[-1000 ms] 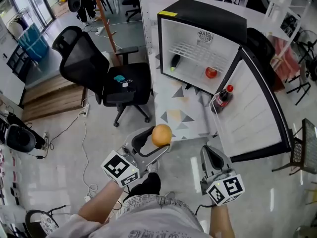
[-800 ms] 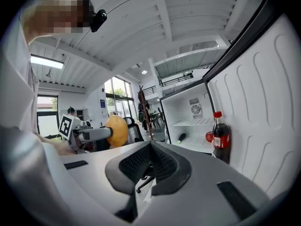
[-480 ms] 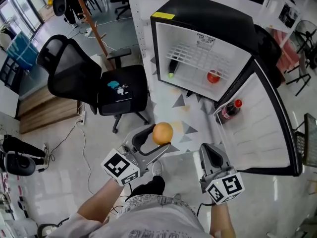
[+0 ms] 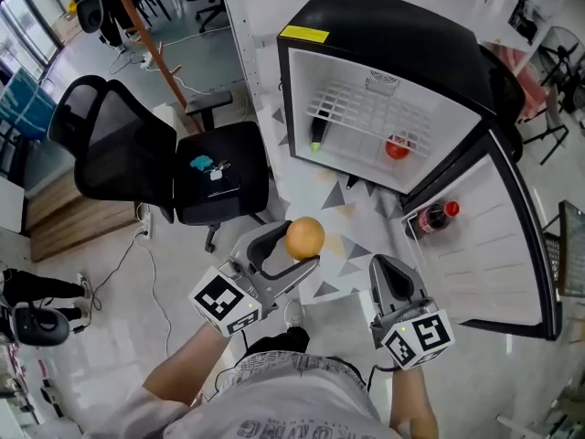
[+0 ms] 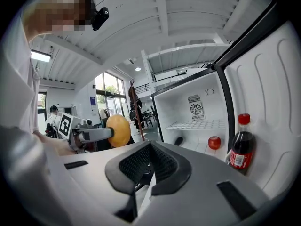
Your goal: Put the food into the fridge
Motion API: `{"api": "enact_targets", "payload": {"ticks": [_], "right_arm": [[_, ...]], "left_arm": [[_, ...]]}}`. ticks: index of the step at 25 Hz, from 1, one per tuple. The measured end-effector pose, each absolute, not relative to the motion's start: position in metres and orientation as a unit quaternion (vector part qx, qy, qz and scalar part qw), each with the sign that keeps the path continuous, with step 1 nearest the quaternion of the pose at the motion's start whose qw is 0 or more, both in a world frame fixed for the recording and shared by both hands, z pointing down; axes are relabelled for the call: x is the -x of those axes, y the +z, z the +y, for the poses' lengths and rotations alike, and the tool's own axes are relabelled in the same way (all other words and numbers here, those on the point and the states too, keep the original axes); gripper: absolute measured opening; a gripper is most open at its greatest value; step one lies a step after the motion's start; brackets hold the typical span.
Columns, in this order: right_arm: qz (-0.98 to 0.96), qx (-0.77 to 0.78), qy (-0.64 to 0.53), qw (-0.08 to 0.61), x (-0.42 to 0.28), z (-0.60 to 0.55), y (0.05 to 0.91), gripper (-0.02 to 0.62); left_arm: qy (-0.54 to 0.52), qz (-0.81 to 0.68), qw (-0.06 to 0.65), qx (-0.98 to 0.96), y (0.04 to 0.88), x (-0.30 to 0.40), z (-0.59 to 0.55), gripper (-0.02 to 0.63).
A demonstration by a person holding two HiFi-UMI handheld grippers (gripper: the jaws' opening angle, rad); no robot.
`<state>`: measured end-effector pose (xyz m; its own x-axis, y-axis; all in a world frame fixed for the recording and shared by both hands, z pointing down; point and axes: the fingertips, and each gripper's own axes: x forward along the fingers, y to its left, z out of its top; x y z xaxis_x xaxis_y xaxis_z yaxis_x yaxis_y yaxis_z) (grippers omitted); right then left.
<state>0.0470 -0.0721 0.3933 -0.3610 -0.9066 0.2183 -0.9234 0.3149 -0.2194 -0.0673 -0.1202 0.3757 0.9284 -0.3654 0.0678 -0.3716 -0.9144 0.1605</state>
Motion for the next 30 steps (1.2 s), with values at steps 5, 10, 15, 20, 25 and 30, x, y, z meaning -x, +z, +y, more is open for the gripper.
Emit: {"api": "enact_targets", "payload": {"ticks": [5, 10, 15, 20, 25, 30], "right_arm": [[-0.805, -0.573, 0.152, 0.027, -0.039, -0.094, 0.389, -0.008], [-0.802, -0.578, 0.148, 0.027, -0.033, -0.108, 0.389, -0.008], [-0.8, -0.581, 0.144, 0.029, -0.029, -0.12, 0.39, -0.008], [-0.799, -0.584, 0.143, 0.028, -0.032, -0.127, 0.391, -0.008], [-0.796, -0.587, 0.144, 0.027, -0.042, -0.135, 0.395, -0.008], [-0.796, -0.589, 0.141, 0.017, -0.059, -0.148, 0.394, -0.008]], "left_arm": [[0.016, -0.175, 0.085, -0.981, 0.375, 0.074, -0.144, 0.303], [0.014, -0.17, 0.087, -0.981, 0.376, 0.078, -0.157, 0.302], [0.016, -0.167, 0.082, -0.982, 0.377, 0.079, -0.17, 0.302], [0.022, -0.164, 0.073, -0.983, 0.376, 0.073, -0.181, 0.302], [0.028, -0.166, 0.061, -0.984, 0.376, 0.062, -0.197, 0.302], [0.043, -0.166, 0.044, -0.984, 0.375, 0.043, -0.214, 0.302]]}}
